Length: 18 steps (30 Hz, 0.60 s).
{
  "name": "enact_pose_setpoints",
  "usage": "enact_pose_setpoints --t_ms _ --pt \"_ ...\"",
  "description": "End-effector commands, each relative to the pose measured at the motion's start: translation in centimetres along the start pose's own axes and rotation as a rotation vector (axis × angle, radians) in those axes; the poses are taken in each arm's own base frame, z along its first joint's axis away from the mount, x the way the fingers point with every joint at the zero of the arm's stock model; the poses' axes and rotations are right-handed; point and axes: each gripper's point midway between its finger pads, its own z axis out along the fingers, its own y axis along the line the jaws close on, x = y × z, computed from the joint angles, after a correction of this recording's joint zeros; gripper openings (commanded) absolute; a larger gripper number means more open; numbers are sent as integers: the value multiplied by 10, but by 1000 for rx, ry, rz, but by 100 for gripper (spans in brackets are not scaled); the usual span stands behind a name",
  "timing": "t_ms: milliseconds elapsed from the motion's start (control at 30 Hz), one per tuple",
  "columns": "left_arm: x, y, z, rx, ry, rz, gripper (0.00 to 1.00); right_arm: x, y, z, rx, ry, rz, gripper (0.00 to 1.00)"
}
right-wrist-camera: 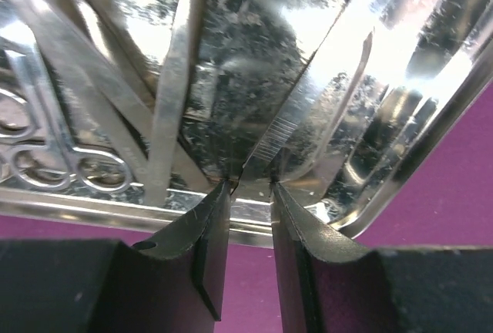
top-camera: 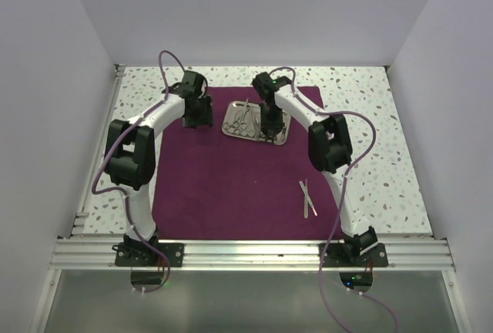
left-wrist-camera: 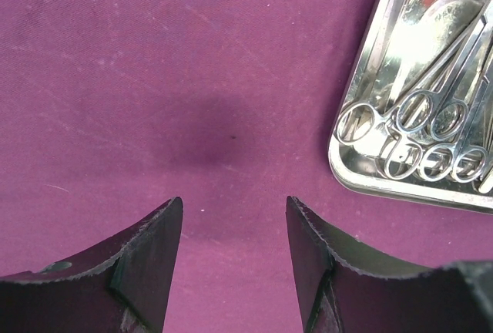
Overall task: Open and lay out the surgical kit
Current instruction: Pick up the medical item from the container.
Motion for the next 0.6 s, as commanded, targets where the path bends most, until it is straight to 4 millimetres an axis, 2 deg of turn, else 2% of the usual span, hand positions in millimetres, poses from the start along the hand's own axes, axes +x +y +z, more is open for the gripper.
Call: enact_pose_setpoints --t_ms 0,100,267,400,533,567 --pt "-15 -2 -2 29 -44 1 60 16 -13 9 112 31 -46 31" --pt "-13 -1 0 28 -39 -1 60 24 -10 15 115 52 -58 31" --pt "-13 0 0 28 -42 -4 60 25 -6 17 121 54 -72 31" --pt "-12 2 0 26 -42 -8 60 30 -7 25 128 75 -71 20" --pt "-11 5 -2 24 -45 -13 60 38 -10 38 132 86 -71 18" --pt "-12 5 -2 24 -49 -13 60 41 -11 41 136 93 -73 9"
